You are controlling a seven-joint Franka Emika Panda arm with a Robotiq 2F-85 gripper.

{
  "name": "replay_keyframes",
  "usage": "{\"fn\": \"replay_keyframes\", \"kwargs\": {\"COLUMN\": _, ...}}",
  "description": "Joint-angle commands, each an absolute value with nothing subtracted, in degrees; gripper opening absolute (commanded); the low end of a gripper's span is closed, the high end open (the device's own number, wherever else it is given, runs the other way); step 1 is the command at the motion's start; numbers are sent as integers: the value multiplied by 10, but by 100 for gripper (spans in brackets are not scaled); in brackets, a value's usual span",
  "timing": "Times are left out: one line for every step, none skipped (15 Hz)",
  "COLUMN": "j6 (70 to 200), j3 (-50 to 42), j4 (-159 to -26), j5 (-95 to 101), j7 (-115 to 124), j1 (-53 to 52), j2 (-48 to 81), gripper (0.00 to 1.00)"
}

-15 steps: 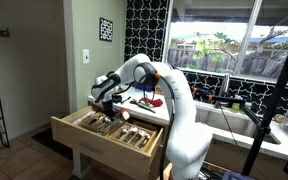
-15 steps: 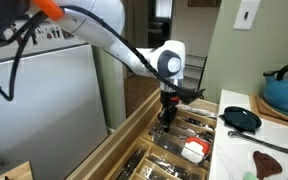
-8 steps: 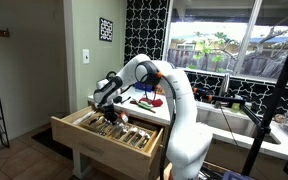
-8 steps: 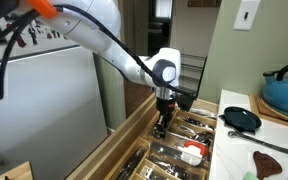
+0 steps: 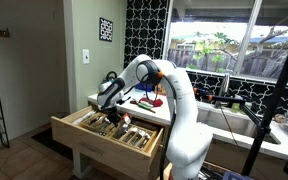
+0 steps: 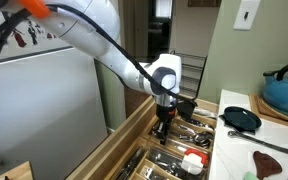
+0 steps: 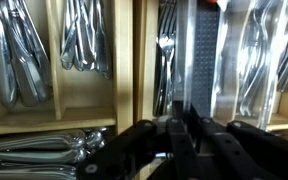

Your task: Take the sponges out of the tray then put the tray in the drawer

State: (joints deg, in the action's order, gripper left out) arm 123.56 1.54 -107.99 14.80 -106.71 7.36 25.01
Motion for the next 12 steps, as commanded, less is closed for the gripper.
{"fn": "replay_keyframes", "kwargs": {"j6": 1283, "j3": 12, "j4": -1124, "j5": 137, "j7": -1082, "j1": 81, "j2": 227, "gripper": 2}}
{"fn": "replay_keyframes", "kwargs": {"j6": 1289, "j3": 12, "j4": -1127, "j5": 135, "j7": -1084, "j1": 83, "j2": 227, "gripper": 2}}
{"fn": "replay_keyframes", "kwargs": {"j6": 1290, "j3": 11, "j4": -1131, "j5": 134, "j7": -1079, "j1": 83, "j2": 226, "gripper": 2}}
{"fn": "replay_keyframes", "kwargs": {"j6": 1291, "j3": 12, "j4": -1133, "j5": 129, "j7": -1085, "j1": 85, "j2": 227, "gripper": 2}}
{"fn": "replay_keyframes", "kwargs": {"j6": 1289, "j3": 12, "j4": -1134, "j5": 127, "j7": -1082, "j1": 86, "j2": 227, "gripper": 2}}
{"fn": "replay_keyframes", "kwargs": {"j6": 1289, "j3": 13, "j4": -1136, "j5": 121, "j7": -1085, "j1": 87, "j2": 227, "gripper": 2}}
{"fn": "replay_keyframes", "kwargs": {"j6": 1291, "j3": 12, "j4": -1138, "j5": 119, "j7": -1080, "j1": 87, "j2": 227, "gripper": 2}}
{"fn": "replay_keyframes", "kwargs": {"j6": 1295, "j3": 14, "j4": -1140, "j5": 110, "j7": -1083, "j1": 90, "j2": 227, "gripper": 2}}
{"fn": "replay_keyframes", "kwargs": {"j6": 1297, "j3": 14, "j4": -1141, "j5": 105, "j7": -1083, "j1": 90, "j2": 227, "gripper": 2}}
{"fn": "replay_keyframes", "kwargs": {"j6": 1300, "j3": 14, "j4": -1142, "j5": 101, "j7": -1081, "j1": 90, "j2": 228, "gripper": 2}}
{"fn": "replay_keyframes", "kwargs": {"j6": 1302, "j3": 12, "j4": -1142, "j5": 100, "j7": -1078, "j1": 89, "j2": 229, "gripper": 2}}
{"fn": "replay_keyframes", "kwargs": {"j6": 1309, "j3": 11, "j4": -1144, "j5": 100, "j7": -1076, "j1": 88, "j2": 229, "gripper": 2}}
